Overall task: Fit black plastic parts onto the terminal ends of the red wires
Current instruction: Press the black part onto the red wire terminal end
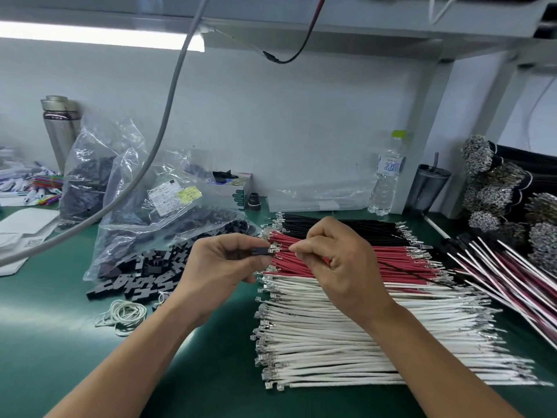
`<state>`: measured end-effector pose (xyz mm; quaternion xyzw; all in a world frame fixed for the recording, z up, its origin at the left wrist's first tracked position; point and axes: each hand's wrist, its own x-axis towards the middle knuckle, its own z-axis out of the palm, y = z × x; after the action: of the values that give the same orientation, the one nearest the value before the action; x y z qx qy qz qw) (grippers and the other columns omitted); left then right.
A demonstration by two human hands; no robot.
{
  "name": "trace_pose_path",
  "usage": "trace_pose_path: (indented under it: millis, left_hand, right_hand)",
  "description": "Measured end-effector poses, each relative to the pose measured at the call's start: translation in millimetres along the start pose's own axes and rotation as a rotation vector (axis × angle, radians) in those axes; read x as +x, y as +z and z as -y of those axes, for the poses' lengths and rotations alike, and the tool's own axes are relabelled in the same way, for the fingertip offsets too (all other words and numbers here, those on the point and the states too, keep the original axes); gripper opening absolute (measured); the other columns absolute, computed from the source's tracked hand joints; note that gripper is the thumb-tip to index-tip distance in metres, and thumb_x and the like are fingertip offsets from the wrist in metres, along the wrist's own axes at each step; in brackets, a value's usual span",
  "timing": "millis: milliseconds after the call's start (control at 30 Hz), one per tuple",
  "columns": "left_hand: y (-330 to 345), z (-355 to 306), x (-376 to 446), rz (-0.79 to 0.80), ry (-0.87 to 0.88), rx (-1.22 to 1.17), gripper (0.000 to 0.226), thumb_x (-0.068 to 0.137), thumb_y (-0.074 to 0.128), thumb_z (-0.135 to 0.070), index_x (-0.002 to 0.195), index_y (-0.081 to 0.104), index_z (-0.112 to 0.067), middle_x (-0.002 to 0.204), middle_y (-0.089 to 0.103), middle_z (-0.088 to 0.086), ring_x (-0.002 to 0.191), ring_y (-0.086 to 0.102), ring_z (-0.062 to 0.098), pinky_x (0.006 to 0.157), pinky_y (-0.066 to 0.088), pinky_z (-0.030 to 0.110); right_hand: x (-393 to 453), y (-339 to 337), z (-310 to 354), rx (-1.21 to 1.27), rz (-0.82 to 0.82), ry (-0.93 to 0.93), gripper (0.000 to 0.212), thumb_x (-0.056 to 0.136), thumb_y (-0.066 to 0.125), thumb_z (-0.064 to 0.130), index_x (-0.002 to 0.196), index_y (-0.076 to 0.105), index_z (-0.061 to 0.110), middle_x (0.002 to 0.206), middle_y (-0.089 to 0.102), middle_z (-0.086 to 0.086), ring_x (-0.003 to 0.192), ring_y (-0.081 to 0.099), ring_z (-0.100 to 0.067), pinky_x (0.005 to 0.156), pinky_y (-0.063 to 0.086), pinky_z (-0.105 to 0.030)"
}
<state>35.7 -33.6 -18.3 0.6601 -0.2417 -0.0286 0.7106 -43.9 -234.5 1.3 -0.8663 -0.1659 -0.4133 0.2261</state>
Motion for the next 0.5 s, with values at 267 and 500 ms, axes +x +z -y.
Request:
trace_pose_path:
  millis: [267,500]
  left_hand:
    - [-0.6,-3.0,-1.1,0.049,0.026,0.015,0.024,0.061,0.087,-0.016,0.085,0.084,-0.018,0.084,0.077,0.013,0.068,0.067,0.022,0.062,0.061,0.027]
    - [3.4,-0.4,-3.4,0.091,0.085,0.191,0.023,0.068,0.085,-0.02,0.091,0.084,-0.017,0.082,0.074,0.015,0.07,0.067,0.04,0.063,0.058,0.043]
  right_hand:
    - [1.0,0.4,-4.3,0.206,0.089,0.146,0.01,0.086,0.078,0.013,0.093,0.081,0.018,0.083,0.059,0.008,0.077,0.06,-0.014,0.066,0.051,-0.026]
    - [-0.8,9.2,-0.1,0.165,0.146,0.113,0.01,0.086,0.078,0.014,0.095,0.08,0.017,0.082,0.055,0.009,0.075,0.058,-0.011,0.064,0.049,-0.029]
